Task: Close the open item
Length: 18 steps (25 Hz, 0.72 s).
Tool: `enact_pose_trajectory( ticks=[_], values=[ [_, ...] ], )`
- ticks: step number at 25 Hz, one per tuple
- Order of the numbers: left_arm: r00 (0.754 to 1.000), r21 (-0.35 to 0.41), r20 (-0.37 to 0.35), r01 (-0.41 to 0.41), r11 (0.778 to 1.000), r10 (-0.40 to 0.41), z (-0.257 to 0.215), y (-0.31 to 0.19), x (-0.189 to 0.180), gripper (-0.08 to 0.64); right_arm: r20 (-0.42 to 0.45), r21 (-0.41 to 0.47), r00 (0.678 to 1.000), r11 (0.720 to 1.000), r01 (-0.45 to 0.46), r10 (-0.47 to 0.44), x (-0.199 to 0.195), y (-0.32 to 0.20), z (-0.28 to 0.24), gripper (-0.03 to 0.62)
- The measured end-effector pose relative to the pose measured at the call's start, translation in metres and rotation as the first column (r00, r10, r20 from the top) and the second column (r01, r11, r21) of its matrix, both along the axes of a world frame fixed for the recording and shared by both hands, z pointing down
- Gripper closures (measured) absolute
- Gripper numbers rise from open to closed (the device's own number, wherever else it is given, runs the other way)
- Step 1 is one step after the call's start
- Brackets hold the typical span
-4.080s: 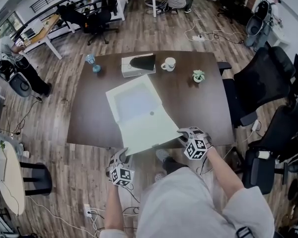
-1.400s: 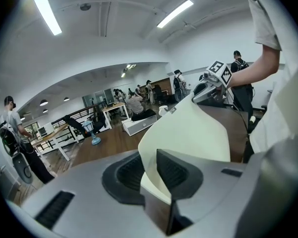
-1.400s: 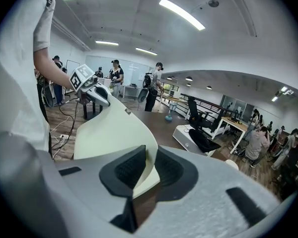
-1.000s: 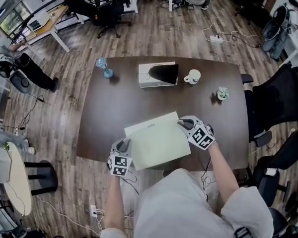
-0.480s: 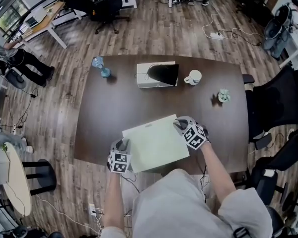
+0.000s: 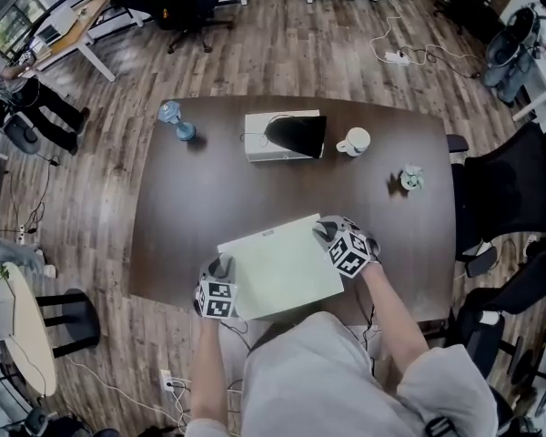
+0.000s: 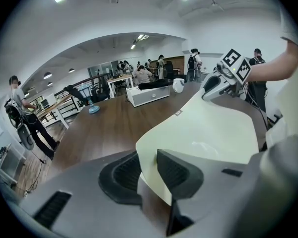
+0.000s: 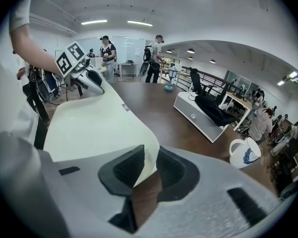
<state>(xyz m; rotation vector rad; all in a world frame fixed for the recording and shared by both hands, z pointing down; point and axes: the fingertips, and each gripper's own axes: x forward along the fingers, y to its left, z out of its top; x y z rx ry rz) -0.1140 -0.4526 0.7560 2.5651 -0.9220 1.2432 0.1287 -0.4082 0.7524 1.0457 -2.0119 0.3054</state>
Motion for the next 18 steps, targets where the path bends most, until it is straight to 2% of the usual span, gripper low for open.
enact_pose_trajectory(
  ticks=[8, 13, 18],
  values=[
    [0.999, -0.018, 0.028, 0.035, 0.999, -0.034, 0.014, -0.006, 0.003, 0.489, -0.052, -0.037, 0.999, 0.999, -0.012, 0.01, 0.002, -0.004, 0.018, 0.509],
    [0.997, -0.034, 0.022, 0.074, 0.997, -0.073, 0.018, -0.009, 0.003, 0.486, -0.038, -0.082, 0.999, 0.996, -0.029, 0.025, 0.004, -0.006, 0.022, 0.514],
    [0.993, -0.05, 0.036, 0.111, 0.993, -0.109, 0.02, -0.01, 0.001, 0.479, -0.061, -0.069, 0.998, 0.997, -0.026, 0.022, 0.002, -0.006, 0.022, 0.512]
  ],
)
